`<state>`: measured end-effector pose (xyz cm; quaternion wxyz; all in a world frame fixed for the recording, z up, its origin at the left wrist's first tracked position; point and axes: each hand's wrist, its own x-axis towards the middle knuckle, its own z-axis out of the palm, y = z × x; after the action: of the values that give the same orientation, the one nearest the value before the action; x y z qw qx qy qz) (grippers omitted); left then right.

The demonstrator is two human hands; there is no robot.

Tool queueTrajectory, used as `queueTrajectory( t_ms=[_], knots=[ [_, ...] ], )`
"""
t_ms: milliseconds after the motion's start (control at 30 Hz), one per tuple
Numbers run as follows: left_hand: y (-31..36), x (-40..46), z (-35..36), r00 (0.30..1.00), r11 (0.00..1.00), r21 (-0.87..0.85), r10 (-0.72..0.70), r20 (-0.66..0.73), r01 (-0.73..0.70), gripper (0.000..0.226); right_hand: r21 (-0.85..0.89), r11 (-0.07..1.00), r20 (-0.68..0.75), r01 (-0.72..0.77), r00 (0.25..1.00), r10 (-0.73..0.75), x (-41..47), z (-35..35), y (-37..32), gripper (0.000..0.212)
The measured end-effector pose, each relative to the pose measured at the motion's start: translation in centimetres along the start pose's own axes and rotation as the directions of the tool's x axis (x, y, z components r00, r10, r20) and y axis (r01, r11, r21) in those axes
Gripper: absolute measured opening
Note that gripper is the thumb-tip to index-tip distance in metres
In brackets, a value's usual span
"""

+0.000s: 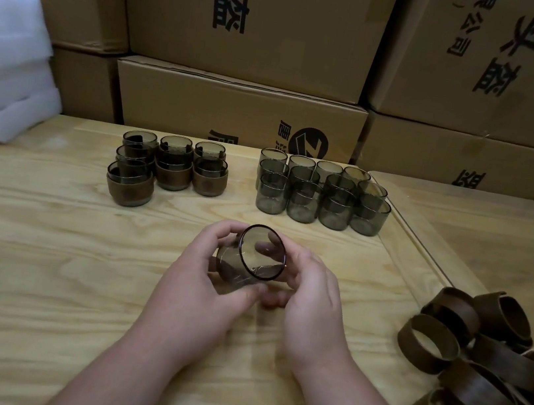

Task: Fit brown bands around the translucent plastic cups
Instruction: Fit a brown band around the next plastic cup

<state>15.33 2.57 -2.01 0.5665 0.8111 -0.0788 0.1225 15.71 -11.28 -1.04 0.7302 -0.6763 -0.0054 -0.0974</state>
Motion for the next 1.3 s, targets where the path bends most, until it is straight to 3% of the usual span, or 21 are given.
queueTrajectory(
  t_ms=[233,467,833,1033,1300],
  knots=[
    [0.1,0.2,0.1,0.999,0.995,-0.093,-0.042,-0.005,0.041,0.072,0.007,0.999,0.181,0.038,0.983,-0.038,-0.1,-0.2,0.0,0.052],
    [-0.1,0.2,0.1,0.999,0.992,-0.123,-0.036,0.001,0.036,0.068,-0.102,0.991,0.214,0.081,0.975,-0.058,-0.1,-0.2,0.8,0.051],
    [-0.1,-0.1,0.0,0.999,0.999,-0.046,-0.02,0.047,0.022,0.069,-0.158,0.981,0.132,0.109,0.987,-0.088,-0.1,0.1,0.6,0.063],
    [-0.1,-0.4,-0.1,0.994,0.998,0.062,0.019,0.109,-0.026,0.066,-0.131,0.989,0.049,0.07,0.997,-0.065,0.0,0.1,0.8,0.052],
    [0.2,-0.4,0.1,0.992,0.994,0.082,0.056,0.114,-0.066,0.072,-0.118,0.991,-0.027,0.058,0.998,-0.062,0.4,0.2,0.6,0.047]
  ],
)
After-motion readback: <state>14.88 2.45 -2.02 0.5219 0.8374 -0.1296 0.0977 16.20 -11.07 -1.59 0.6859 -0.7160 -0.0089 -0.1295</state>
